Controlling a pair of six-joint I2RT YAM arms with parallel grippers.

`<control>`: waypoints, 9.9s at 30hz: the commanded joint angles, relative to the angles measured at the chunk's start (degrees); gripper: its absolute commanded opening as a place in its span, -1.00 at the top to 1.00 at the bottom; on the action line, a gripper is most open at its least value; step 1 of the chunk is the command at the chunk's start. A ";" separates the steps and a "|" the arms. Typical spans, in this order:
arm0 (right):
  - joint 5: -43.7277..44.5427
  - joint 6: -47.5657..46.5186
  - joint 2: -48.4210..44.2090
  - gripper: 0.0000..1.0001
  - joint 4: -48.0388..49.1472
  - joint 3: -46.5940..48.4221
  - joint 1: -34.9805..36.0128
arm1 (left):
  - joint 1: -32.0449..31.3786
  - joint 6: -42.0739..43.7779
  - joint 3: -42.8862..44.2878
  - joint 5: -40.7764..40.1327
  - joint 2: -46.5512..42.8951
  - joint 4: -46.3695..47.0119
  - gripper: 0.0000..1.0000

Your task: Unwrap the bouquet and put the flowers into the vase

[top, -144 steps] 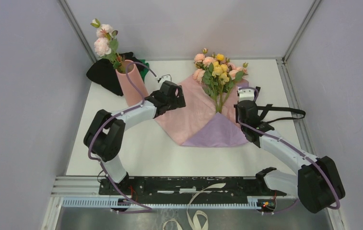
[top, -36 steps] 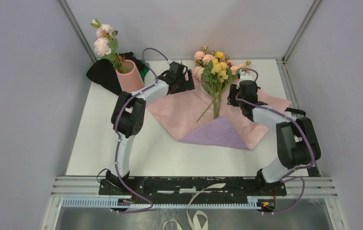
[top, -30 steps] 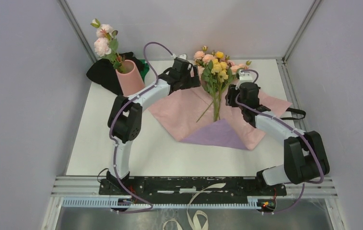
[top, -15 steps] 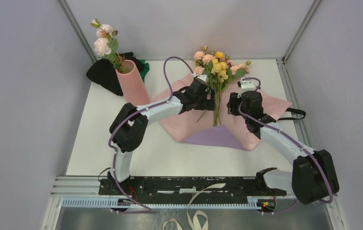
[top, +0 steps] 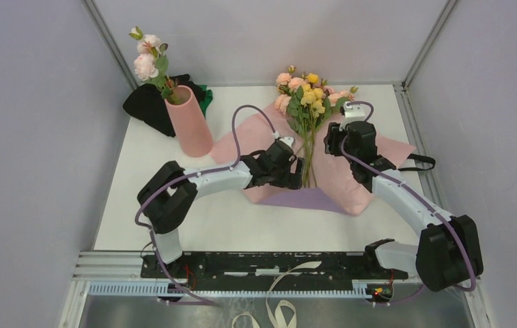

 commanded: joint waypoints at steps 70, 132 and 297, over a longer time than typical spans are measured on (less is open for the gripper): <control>-3.72 -3.66 40.64 0.55 -7.25 34.22 3.23 | 8.13 -3.17 -1.97 -2.37 -10.93 -4.41 -1.00; -5.75 -3.37 36.52 0.61 -3.78 25.00 3.64 | 9.64 -2.54 1.61 1.13 -6.21 -1.91 -1.00; -5.81 -1.50 0.37 -0.81 7.21 -1.20 5.03 | 22.76 47.25 46.95 -36.30 -13.72 10.92 0.96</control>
